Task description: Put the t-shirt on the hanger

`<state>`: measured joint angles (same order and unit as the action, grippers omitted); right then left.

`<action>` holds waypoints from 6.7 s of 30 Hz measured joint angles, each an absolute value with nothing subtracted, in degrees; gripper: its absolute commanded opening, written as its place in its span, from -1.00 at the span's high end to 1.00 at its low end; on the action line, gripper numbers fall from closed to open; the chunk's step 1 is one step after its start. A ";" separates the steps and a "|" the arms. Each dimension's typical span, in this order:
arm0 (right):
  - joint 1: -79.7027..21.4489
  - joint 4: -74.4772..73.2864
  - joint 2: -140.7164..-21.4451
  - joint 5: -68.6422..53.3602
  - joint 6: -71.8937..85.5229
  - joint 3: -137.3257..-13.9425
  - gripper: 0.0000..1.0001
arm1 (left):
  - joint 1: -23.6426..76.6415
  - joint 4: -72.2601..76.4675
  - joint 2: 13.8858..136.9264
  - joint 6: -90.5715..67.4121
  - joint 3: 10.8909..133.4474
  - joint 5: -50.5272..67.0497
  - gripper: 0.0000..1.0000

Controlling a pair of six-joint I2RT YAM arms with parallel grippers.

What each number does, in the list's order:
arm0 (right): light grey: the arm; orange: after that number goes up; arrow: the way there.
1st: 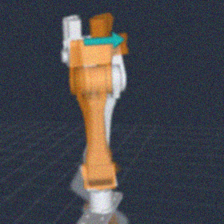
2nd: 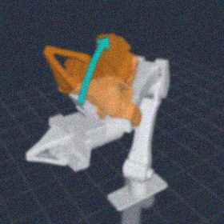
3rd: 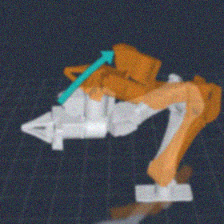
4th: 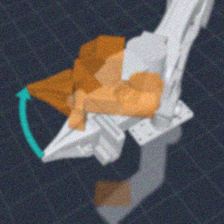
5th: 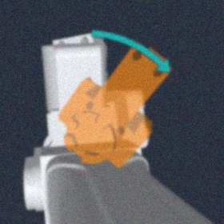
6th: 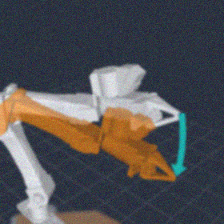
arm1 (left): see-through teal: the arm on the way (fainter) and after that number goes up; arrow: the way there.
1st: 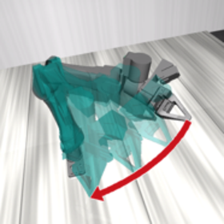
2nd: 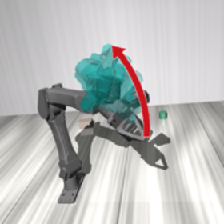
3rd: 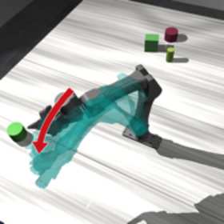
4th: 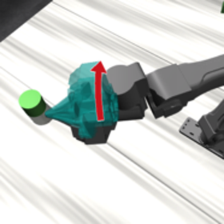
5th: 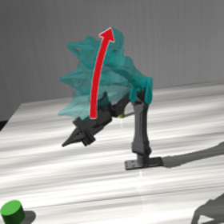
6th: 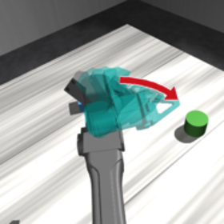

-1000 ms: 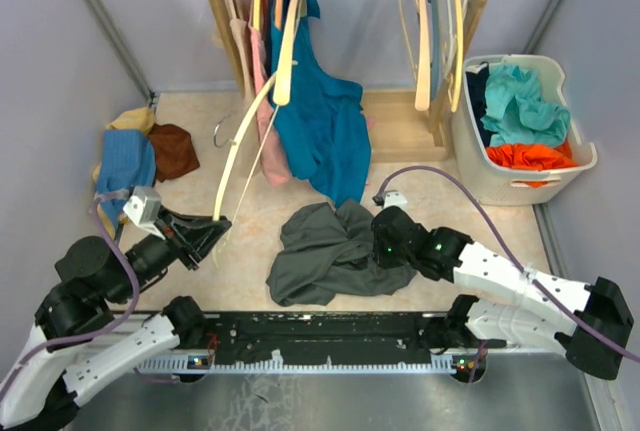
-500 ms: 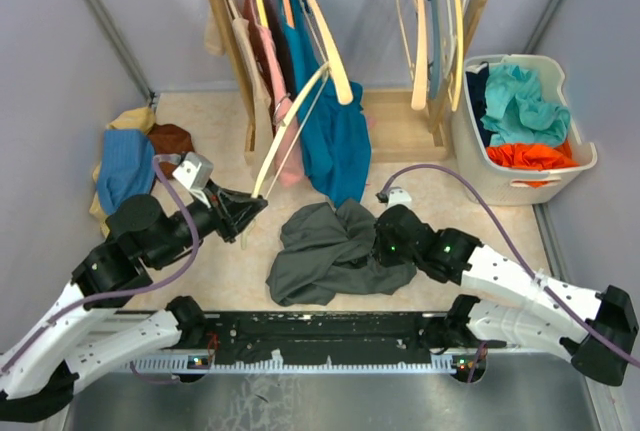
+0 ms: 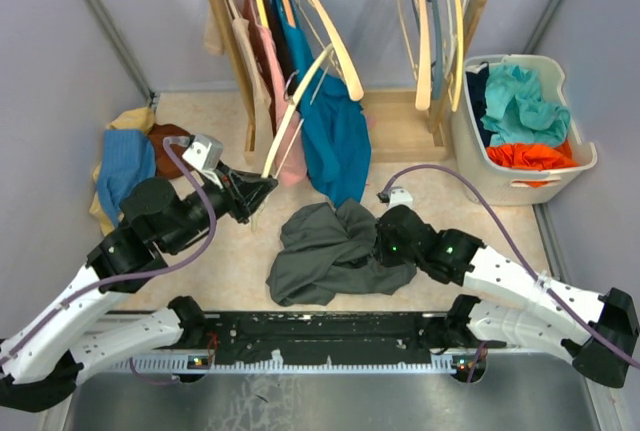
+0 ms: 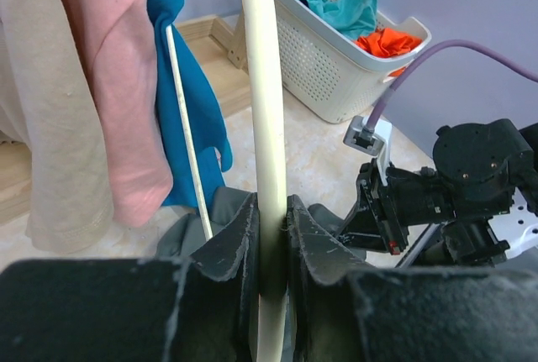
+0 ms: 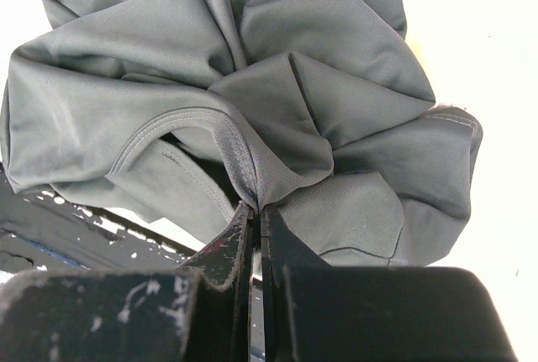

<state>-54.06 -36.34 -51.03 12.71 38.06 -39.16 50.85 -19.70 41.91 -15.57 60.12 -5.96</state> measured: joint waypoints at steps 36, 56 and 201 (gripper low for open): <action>-52.58 -36.27 -50.41 12.45 36.91 -39.11 1.00 | 50.85 -27.92 43.86 -19.66 67.81 -14.00 0.99; -52.58 -36.38 -50.19 12.10 36.38 -39.11 1.00 | 50.85 -34.54 47.07 -16.84 72.82 -12.10 1.00; -52.53 -40.73 -47.62 13.43 33.54 -47.44 -0.03 | 35.46 -30.68 65.82 -16.19 86.56 14.50 0.95</action>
